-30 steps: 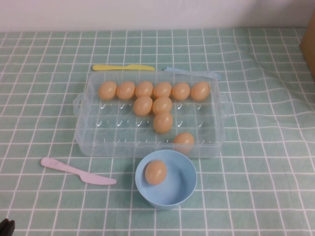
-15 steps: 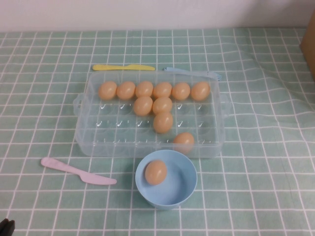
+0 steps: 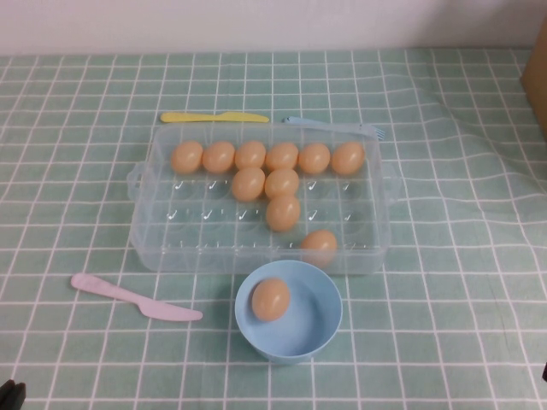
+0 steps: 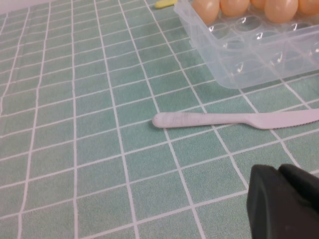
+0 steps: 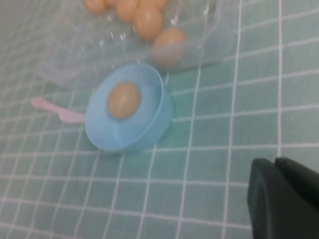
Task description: Take an egg out of the egg box
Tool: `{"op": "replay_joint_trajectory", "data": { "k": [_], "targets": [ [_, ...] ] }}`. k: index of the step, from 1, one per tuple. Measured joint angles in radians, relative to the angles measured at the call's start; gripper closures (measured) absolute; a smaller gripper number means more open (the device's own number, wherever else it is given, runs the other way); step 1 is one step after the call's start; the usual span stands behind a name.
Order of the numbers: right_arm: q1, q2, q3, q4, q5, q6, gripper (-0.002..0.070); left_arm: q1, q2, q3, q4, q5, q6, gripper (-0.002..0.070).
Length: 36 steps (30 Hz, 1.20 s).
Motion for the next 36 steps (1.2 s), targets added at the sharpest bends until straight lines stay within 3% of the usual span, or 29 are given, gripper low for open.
{"op": "replay_joint_trajectory", "data": {
  "k": [8,15,25,36],
  "targets": [
    [0.000,0.391,-0.259,-0.178,0.308,-0.014,0.0694,0.000,0.000,0.000,0.000,0.000,0.000,0.0680],
    [0.013,0.657,-0.444,-0.256,0.412,-0.049,0.0694,0.000,0.000,0.000,0.000,0.000,0.000,0.0680],
    [0.259,1.041,-0.835,-0.376,0.400,0.037,0.0694,0.000,0.000,0.000,0.000,0.000,0.000,0.0680],
    [0.383,1.389,-1.322,-0.452,0.534,0.046,0.0670,0.000,0.000,0.000,0.000,0.000,0.000,0.0680]
  ]
}}
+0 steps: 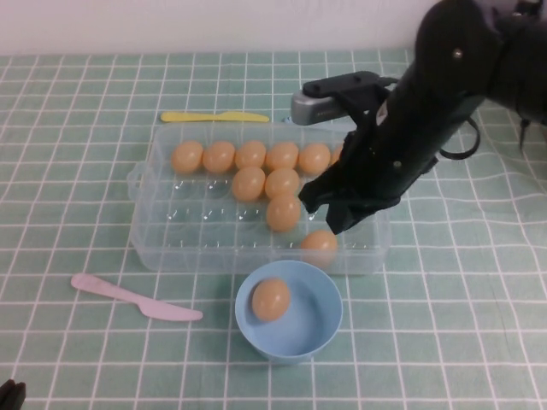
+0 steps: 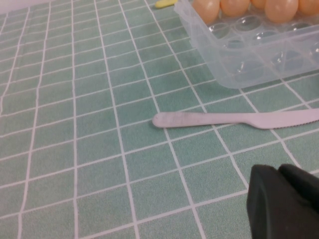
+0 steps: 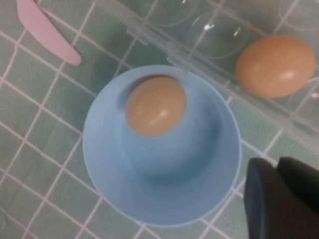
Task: Take an egg out of the egg box
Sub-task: Pick up the egg from the plastic box
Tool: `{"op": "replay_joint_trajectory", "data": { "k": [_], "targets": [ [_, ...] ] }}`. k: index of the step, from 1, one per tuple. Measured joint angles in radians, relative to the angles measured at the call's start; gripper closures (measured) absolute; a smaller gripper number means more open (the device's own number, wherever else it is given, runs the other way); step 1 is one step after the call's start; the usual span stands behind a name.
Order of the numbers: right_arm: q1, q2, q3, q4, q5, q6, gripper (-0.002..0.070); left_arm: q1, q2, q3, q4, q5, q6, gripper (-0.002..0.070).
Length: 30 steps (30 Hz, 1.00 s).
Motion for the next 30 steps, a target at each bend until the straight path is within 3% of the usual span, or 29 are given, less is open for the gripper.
{"op": "replay_joint_trajectory", "data": {
  "k": [5,11,15,30],
  "targets": [
    [0.005,0.134,-0.139,-0.027,0.059,0.006,0.0562,0.000,0.000,0.000,0.000,0.000,0.000,0.0680],
    [0.005,0.250,-0.244,-0.084,0.068,0.102,0.0325,0.000,0.000,0.000,0.000,0.000,0.000,0.0680],
    [0.005,0.305,-0.291,-0.095,0.070,0.183,0.0209,0.000,0.000,0.000,0.000,0.000,0.000,0.0680],
    [0.005,0.412,-0.360,-0.122,0.072,0.258,0.0175,0.000,0.000,0.000,0.000,0.000,0.000,0.0680]
  ]
}}
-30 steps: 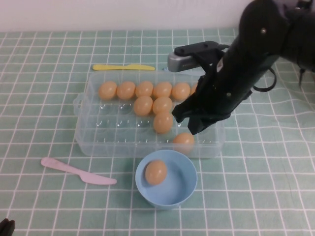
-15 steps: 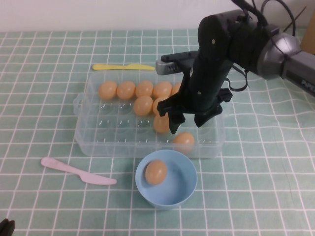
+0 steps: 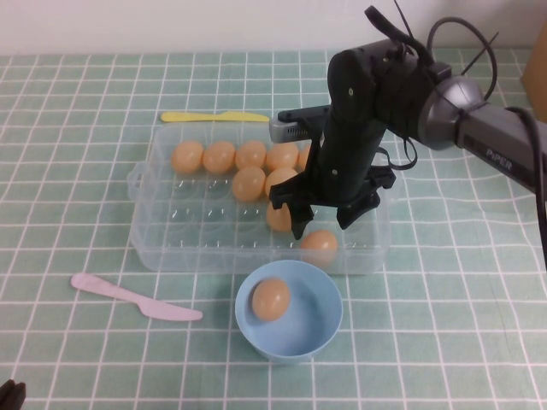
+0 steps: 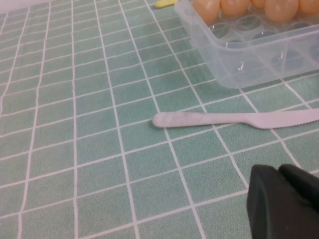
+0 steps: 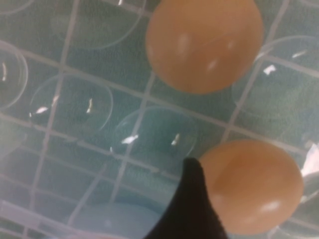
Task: Take an egg out of the egg box
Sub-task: Pick up the egg from the plastic box
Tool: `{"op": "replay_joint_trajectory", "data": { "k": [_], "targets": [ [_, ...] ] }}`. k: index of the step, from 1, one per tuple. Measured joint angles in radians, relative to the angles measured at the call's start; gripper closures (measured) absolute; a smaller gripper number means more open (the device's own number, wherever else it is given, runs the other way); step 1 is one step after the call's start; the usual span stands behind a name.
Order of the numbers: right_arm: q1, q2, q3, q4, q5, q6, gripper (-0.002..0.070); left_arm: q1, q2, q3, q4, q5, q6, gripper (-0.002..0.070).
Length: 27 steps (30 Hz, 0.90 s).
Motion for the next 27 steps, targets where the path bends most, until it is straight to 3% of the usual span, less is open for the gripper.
{"op": "replay_joint_trajectory", "data": {
  "k": [13,20,27],
  "targets": [
    [-0.004,0.004,-0.002,-0.005,-0.002,0.024,0.0174,0.000,0.000,0.000,0.000,0.000,0.000,0.0680],
    [-0.004,0.029,-0.002,0.001,-0.002,0.026,0.0111,0.000,0.000,0.000,0.000,0.000,0.000,0.0680],
    [-0.004,0.040,-0.002,0.002,-0.002,0.026,0.0101,0.000,0.000,0.000,0.000,0.000,0.000,0.0680]
  ]
}}
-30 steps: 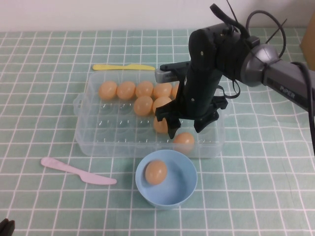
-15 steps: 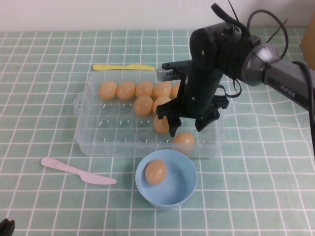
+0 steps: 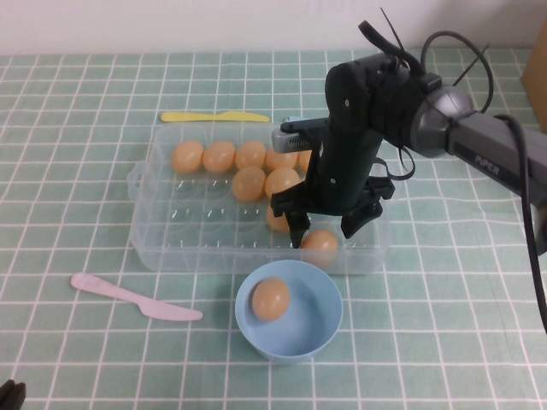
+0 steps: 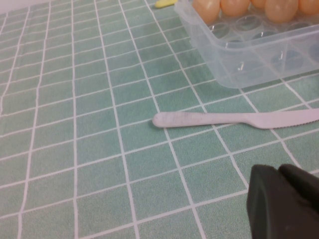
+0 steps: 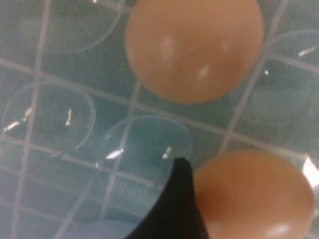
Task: Take an egg out of the egg box
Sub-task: Pick up the egg from the plastic box
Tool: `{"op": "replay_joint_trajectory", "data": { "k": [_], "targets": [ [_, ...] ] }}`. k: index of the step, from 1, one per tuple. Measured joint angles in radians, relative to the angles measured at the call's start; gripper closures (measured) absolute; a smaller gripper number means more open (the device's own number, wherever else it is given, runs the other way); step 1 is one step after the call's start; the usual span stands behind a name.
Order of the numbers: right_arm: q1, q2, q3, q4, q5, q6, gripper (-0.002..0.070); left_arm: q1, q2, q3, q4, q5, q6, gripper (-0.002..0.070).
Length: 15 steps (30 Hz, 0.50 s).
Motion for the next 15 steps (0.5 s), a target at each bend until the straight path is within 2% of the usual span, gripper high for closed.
{"op": "replay_joint_trajectory", "data": {
  "k": [9,15],
  "targets": [
    [0.000,0.020,-0.001,0.004,0.000,0.000,0.0103,0.000,0.000,0.000,0.000,0.000,0.000,0.0680],
    [-0.001,0.020,-0.001,0.006,-0.002,-0.009,0.0153,0.000,0.000,0.000,0.000,0.000,0.000,0.0680]
  ]
}}
